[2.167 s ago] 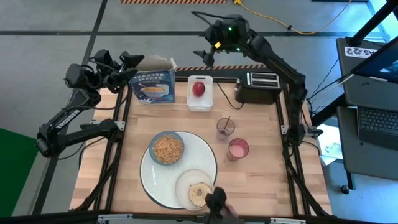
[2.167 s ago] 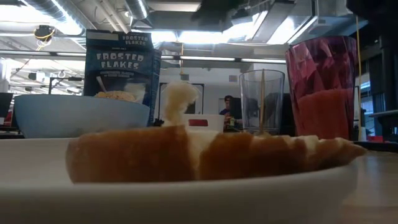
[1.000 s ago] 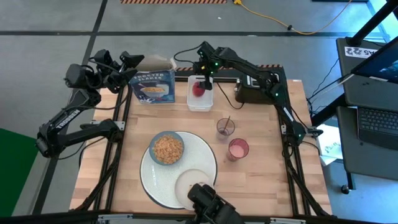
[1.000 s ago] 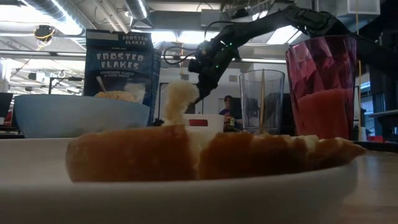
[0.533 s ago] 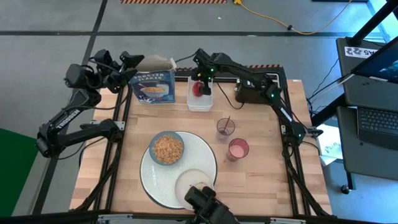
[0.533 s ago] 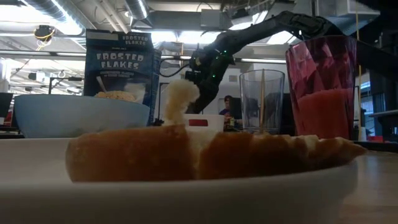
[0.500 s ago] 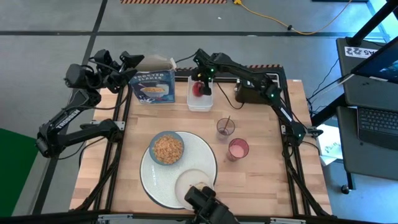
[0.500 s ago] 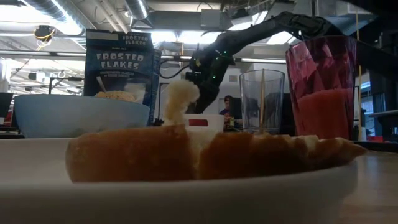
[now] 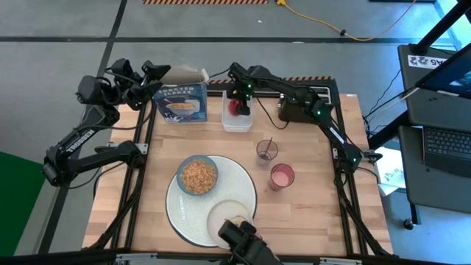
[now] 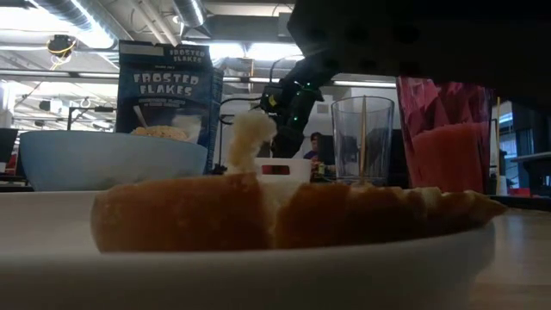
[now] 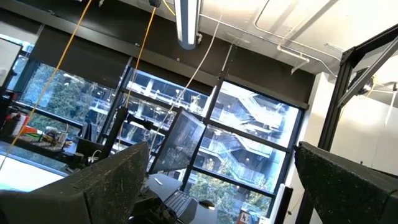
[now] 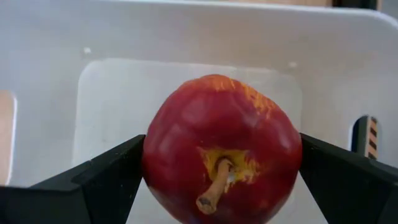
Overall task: Arrange a breakfast setting
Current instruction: Put the red apple into the white plate
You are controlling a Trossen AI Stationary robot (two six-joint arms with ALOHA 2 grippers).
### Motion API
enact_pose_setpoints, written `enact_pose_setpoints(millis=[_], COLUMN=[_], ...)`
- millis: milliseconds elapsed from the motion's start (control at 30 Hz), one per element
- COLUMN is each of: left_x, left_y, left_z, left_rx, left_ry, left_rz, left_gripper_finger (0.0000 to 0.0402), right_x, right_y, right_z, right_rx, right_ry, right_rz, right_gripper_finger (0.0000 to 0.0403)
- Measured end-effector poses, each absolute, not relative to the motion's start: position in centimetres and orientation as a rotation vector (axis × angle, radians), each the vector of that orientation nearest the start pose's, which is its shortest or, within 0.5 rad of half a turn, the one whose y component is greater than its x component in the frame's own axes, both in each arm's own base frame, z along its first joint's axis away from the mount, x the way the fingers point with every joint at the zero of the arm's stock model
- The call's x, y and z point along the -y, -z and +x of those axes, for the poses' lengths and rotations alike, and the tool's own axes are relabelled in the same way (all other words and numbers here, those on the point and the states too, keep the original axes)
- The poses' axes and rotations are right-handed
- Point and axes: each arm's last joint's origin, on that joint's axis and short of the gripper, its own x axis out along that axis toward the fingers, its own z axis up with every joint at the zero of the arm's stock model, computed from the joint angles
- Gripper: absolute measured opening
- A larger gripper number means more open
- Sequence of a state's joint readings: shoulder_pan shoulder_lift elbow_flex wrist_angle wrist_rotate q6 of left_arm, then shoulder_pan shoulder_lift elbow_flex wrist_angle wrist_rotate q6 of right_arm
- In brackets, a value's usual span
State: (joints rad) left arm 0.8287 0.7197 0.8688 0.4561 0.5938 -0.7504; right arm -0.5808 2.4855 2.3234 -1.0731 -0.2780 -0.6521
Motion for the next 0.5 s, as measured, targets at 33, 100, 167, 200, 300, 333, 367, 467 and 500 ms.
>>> enact_pose_setpoints(millis=[33,100,167,200,300,333,367,467,500], left_x=[-8.50,-8.50,-8.49,-8.50,-8.51,-8.50,-8.50,-8.50,-8.50], left_y=[-42.55,-42.54,-42.55,-42.55,-42.55,-42.55,-42.55,-42.55,-42.55], left_z=[9.99,10.00,9.99,10.00,10.00,10.00,10.00,9.99,10.00], left_rx=[0.511,0.510,0.511,0.510,0.510,0.511,0.511,0.511,0.510], left_ry=[-0.044,-0.043,-0.043,-0.043,-0.043,-0.043,-0.043,-0.043,-0.043], left_rz=[-0.337,-0.338,-0.338,-0.338,-0.338,-0.338,-0.338,-0.338,-0.338], left_gripper_finger=[0.0390,0.0390,0.0390,0.0390,0.0390,0.0390,0.0390,0.0390,0.0390], right_x=[27.45,27.49,27.53,27.55,27.55,27.55,27.56,27.46,27.41], right_y=[-19.39,-19.39,-19.38,-19.37,-19.34,-19.34,-19.33,-19.47,-19.59], right_z=[43.24,43.25,43.20,43.16,43.08,43.07,43.07,42.97,42.85], right_rx=[-1.142,-1.145,-1.152,-1.157,-1.166,-1.167,-1.169,-1.182,-1.197], right_ry=[-0.106,-0.098,-0.087,-0.078,-0.071,-0.071,-0.069,-0.060,-0.056], right_rz=[-0.065,-0.071,-0.066,-0.060,-0.050,-0.050,-0.051,-0.031,-0.025], right_gripper_finger=[0.0395,0.0395,0.0391,0.0386,0.0365,0.0362,0.0362,0.0362,0.0362])
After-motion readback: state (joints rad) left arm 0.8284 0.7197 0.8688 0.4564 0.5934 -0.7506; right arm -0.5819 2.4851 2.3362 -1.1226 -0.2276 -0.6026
